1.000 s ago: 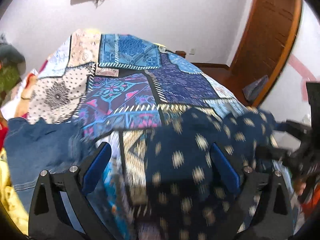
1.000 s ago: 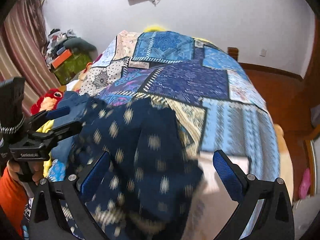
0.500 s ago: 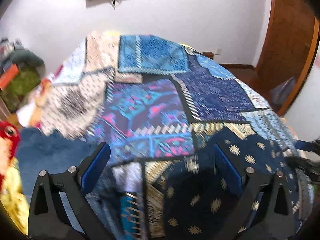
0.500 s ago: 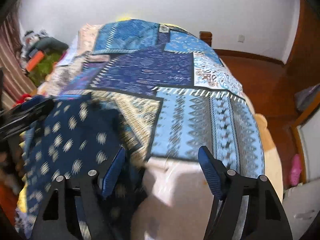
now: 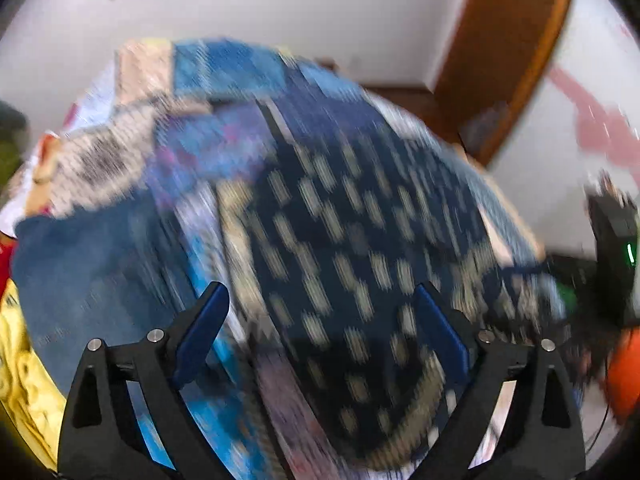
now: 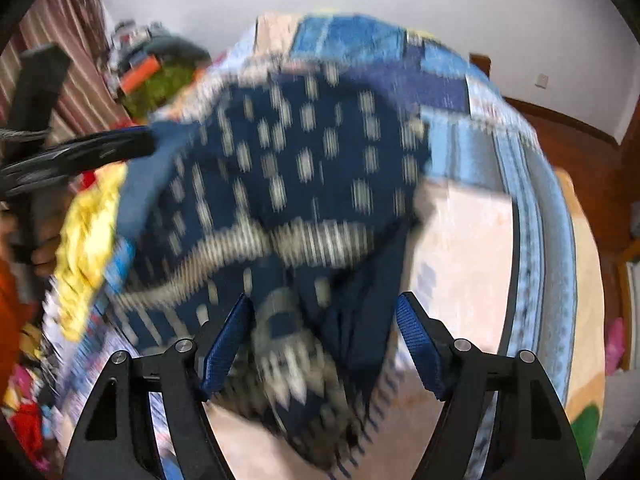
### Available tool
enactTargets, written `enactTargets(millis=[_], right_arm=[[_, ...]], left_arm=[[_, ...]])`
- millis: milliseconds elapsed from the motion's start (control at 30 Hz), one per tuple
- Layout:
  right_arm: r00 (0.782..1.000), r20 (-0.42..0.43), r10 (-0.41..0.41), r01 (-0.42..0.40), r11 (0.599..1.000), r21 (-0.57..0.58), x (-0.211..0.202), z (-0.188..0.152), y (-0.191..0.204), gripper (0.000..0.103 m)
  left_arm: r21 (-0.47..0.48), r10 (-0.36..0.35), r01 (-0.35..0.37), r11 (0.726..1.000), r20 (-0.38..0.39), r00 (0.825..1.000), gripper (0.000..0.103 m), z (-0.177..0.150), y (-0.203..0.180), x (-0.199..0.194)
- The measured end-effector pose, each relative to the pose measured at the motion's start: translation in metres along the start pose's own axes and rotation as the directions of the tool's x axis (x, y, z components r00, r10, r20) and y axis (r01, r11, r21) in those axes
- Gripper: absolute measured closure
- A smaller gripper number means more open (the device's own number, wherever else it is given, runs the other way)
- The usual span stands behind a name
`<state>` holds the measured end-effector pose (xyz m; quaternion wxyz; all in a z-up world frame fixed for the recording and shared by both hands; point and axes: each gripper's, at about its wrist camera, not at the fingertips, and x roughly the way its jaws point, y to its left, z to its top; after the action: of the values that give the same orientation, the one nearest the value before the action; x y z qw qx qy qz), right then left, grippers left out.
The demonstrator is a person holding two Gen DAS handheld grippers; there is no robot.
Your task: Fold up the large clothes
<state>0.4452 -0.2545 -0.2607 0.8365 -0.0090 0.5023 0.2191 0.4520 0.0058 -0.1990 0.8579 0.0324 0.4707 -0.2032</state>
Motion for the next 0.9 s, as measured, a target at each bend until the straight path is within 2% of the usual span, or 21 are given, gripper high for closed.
enactTargets(millis=[100,200,300,467,633,700,767,833,900], right_arm=[[0.998,0.003,0.061,-0.061,0.992,0.110,0.001,-0.023,-0.012,0.029],[0.996,-0.024,0.092,-0.087,0.985,0.149,-0.001,-0.041,-0.014,0.029],[0.996,-0.038,0.079,-0.074,0.989,0.130,-0.007,-0.050,-0.011,0.029],[0.999,-0.034,0.034,-0.032,0.998,0.055,-0.039,-0.054,-0.004,0.029],[0.997,0.047,0.056,-0.059,0.996,0.063,-0.070,-0.034,-0.008,0.028],[0.994,0.079,0.076,-0.083,0.992,0.093,-0.073,-0.021,-0.012,0.018],[0.989,0.108,0.099,-0.113,0.985,0.129,-0.069,-0.007,-0.015,0.011],[0.982,0.097,0.160,-0.173,0.975,0.141,-0.054,0.010,-0.015,0.010],[0.980,0.076,0.182,-0.192,0.970,0.150,-0.036,0.023,-0.014,0.010]], left_arm=[[0.069,0.057,-0.049,0.996,-0.118,0.991,0.008,-0.045,-0.021,0.028],[0.035,0.051,-0.049,0.998,-0.060,0.997,0.007,-0.067,-0.022,0.025],[-0.044,0.018,-0.021,0.999,-0.065,0.998,0.007,-0.074,-0.014,0.018],[-0.016,0.023,-0.024,1.000,-0.046,0.999,0.007,-0.084,-0.013,-0.001],[0.017,0.097,-0.097,0.995,0.016,0.995,0.007,-0.079,-0.012,-0.034],[-0.013,0.108,-0.107,0.994,0.044,0.993,0.007,-0.068,-0.003,-0.040],[-0.055,0.084,-0.082,0.995,0.052,0.995,0.007,-0.056,0.008,-0.039],[-0.121,0.038,-0.032,0.992,0.049,0.998,0.007,-0.038,0.023,-0.030],[-0.174,-0.019,0.025,0.984,0.039,0.999,0.007,-0.027,0.031,-0.016]])
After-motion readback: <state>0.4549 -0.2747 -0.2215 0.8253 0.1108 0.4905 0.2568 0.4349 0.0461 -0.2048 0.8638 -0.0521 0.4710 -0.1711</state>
